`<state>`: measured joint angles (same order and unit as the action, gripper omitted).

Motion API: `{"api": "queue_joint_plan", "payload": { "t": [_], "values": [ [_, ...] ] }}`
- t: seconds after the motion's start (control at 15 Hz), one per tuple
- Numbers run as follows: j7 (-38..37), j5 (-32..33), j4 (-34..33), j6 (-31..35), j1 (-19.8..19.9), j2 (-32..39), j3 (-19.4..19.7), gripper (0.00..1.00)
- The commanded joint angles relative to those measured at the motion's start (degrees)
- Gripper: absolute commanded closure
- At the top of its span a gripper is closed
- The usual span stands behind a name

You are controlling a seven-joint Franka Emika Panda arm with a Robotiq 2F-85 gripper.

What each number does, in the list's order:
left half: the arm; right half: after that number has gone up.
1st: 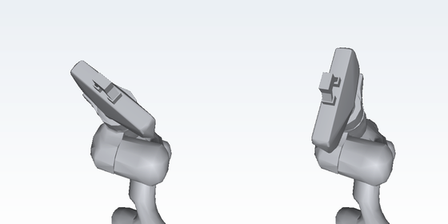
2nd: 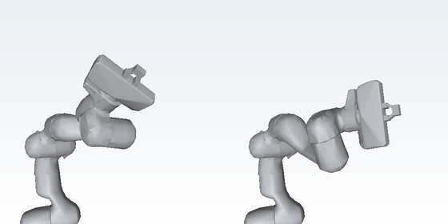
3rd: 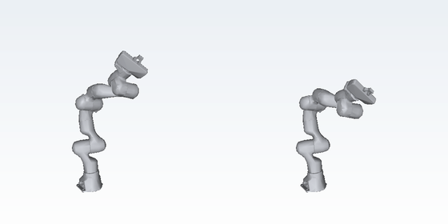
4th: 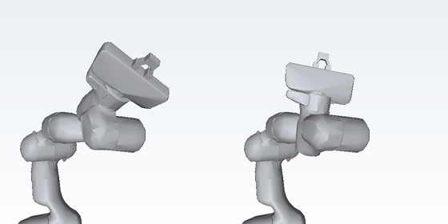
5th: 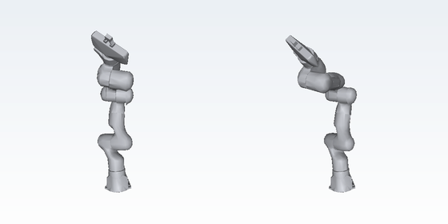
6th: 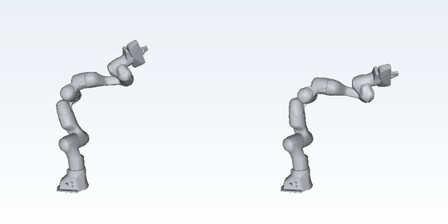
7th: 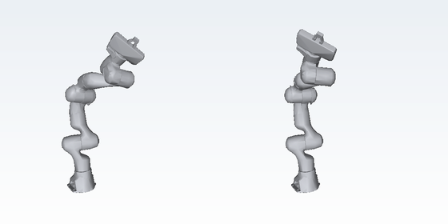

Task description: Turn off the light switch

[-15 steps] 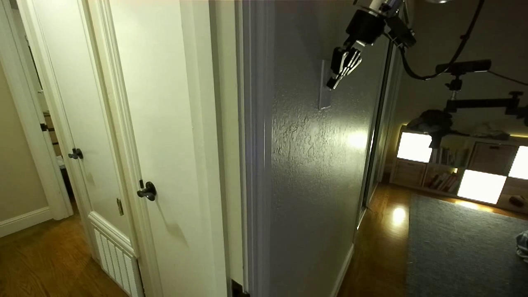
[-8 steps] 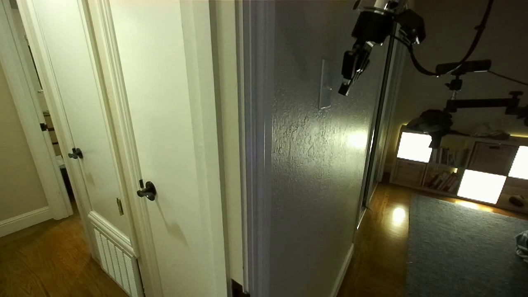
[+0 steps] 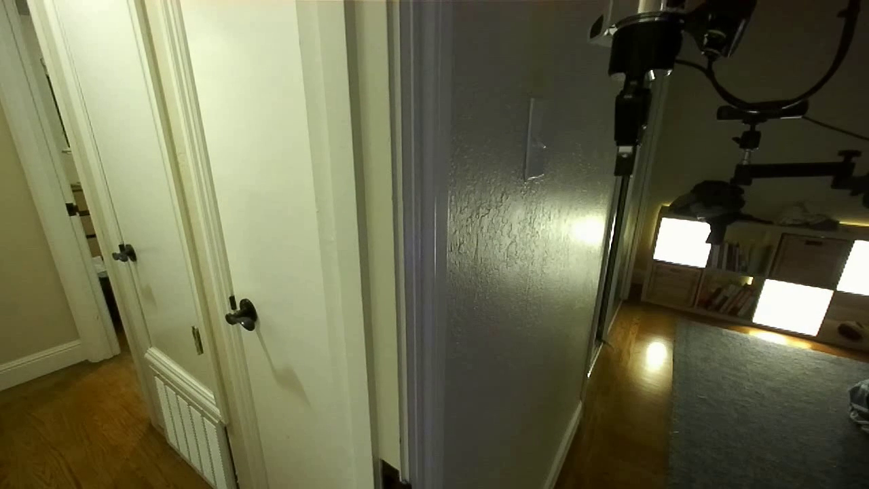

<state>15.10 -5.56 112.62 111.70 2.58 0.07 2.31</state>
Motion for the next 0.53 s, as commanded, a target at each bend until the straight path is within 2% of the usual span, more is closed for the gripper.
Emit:
{"api": "queue_joint_plan", "payload": {
  "t": [0.0,0.07,0.13,0.2,0.33,0.47],
  "values": [
    [-0.1,0.2,1.5,-5.8,-0.4,-1.5,-0.3,0.67],
    [-0.3,0.3,1.5,-7.0,-0.4,-1.5,-0.3,0.64],
    [0.0,0.0,0.0,-4.8,-0.3,0.0,-0.2,0.60],
    [0.0,0.0,-0.1,-5.1,-0.3,0.1,-0.3,0.78],
    [0.0,0.0,-0.2,-5.0,-0.3,0.3,-0.3,0.64],
    [0.0,0.0,-0.2,-5.0,-0.3,0.5,-0.3,0.59]
  ]
}}
